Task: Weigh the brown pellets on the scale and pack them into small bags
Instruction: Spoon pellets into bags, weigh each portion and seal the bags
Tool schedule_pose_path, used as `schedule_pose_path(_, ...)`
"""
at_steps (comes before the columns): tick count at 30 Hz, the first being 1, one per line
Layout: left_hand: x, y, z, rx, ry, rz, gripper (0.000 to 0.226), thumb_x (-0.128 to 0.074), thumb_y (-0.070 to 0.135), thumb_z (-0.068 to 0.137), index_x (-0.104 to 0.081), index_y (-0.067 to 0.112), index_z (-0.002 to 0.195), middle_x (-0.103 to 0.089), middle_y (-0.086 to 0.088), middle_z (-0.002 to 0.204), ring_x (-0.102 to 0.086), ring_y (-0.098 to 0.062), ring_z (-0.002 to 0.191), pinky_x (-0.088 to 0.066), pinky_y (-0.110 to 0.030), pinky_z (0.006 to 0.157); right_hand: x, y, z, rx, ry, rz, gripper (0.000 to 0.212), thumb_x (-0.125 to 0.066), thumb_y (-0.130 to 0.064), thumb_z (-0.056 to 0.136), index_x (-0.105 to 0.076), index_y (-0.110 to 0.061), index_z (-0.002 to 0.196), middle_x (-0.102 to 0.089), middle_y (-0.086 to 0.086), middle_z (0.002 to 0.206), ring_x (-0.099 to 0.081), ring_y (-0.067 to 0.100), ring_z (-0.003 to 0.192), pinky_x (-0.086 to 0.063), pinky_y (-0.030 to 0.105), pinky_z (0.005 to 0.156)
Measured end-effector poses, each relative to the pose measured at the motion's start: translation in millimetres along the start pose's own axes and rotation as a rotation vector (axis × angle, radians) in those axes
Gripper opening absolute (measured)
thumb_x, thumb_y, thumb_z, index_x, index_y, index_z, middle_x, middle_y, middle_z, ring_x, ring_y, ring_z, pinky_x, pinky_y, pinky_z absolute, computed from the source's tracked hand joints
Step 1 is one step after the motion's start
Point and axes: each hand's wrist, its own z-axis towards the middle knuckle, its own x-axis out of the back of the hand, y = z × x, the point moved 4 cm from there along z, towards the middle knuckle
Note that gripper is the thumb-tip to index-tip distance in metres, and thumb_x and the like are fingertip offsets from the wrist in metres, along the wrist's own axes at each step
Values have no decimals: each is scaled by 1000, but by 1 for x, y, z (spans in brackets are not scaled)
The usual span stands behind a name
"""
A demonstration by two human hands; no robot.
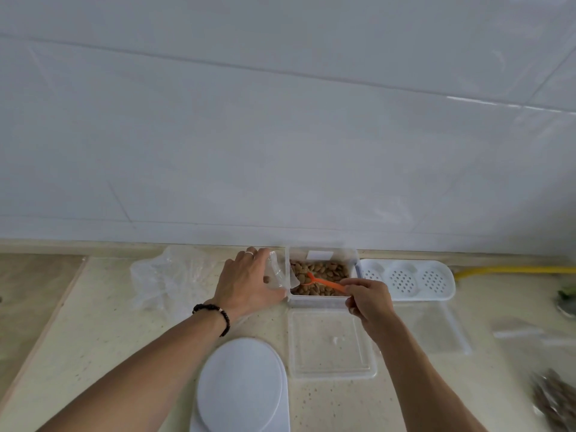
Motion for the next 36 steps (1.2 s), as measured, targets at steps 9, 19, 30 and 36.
schedule_pose_path(9,-6,27,7,-40,-35,23,77,-64,60,66,-41,24,130,-51,3,113,-49,-20,110,-41,-35,85,44,-31,-34,118,27,140,15,-58,10,84,-71,4,87,-70,25,82,-47,15,47,-37,27,48)
schedule_pose_path(19,2,45,10,-64,58,-65,78,-64,58,69,-41,20,133,-53,0,119,-49,-22,112,-42,-36,88,24,-75,-78,761,13,-549,18,-63,-8,88,-78,-18,91,-62,-23,68,-58,-7,59,-39,7,55)
schedule_pose_path(30,-11,20,8,-63,5,4,77,-68,52,66,-41,23,132,-54,1,109,-49,-23,110,-42,-37,86,36,-30,-13,432,148,-804,26,-51,0,88,-75,-8,89,-72,9,85,-62,20,71,-46,24,59)
schedule_pose_path(36,-16,10,9,-54,-20,-17,89,-68,54,65,-35,26,142,-51,-1,128,-46,-22,121,-40,-38,97,14,-15,1,226,-70,-544,23,-55,2,84,-75,-11,81,-67,4,74,-57,11,53,-46,16,50)
